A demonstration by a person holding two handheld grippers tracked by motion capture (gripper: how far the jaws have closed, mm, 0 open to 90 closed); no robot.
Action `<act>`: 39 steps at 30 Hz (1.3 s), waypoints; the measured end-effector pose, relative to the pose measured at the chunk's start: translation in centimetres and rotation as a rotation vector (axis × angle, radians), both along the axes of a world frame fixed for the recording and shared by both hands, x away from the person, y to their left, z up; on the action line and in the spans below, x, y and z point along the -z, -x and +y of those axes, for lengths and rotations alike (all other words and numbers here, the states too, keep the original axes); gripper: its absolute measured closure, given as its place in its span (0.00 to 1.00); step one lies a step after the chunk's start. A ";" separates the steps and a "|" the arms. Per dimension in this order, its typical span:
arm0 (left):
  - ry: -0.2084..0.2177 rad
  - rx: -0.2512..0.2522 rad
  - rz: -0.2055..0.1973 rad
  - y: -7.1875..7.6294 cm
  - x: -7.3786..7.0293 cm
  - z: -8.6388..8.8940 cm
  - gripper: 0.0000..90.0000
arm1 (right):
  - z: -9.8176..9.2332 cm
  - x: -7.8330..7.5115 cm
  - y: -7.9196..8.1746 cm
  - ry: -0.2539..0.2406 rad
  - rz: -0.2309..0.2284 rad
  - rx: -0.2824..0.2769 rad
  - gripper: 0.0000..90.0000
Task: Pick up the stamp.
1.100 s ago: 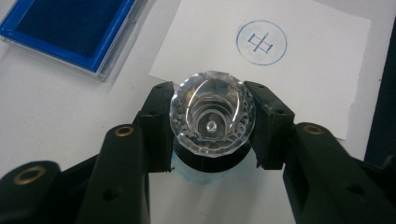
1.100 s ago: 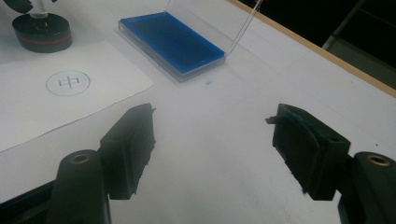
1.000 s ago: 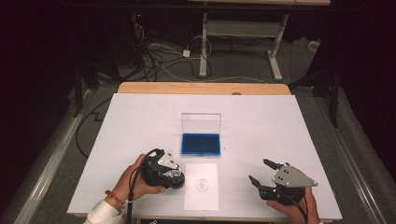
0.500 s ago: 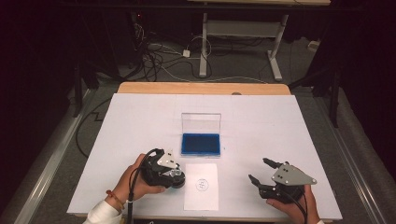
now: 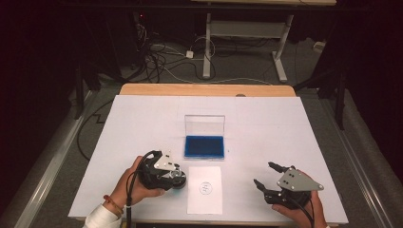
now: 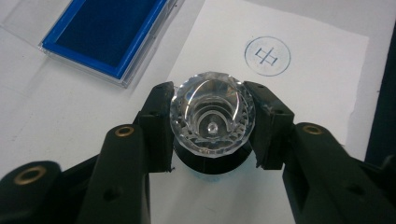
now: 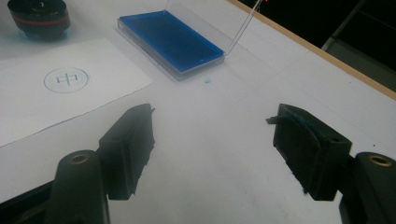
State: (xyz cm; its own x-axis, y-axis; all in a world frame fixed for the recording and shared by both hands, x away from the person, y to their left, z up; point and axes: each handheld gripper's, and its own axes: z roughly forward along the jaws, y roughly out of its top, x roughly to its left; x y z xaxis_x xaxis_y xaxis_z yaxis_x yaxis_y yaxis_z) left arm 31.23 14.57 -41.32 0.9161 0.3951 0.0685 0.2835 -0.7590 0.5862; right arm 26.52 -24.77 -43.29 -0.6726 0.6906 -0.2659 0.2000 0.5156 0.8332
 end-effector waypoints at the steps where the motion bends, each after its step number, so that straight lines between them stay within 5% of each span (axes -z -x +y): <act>1: 0.000 0.000 0.000 0.0 0.0 0.0 0.61 | 0.0 0.0 -0.1 -0.001 -0.001 0.000 0.33; 39: 0.074 -0.073 -0.026 0.0 -0.8 2.3 0.61 | 0.3 0.2 -0.6 0.009 0.017 -0.012 0.32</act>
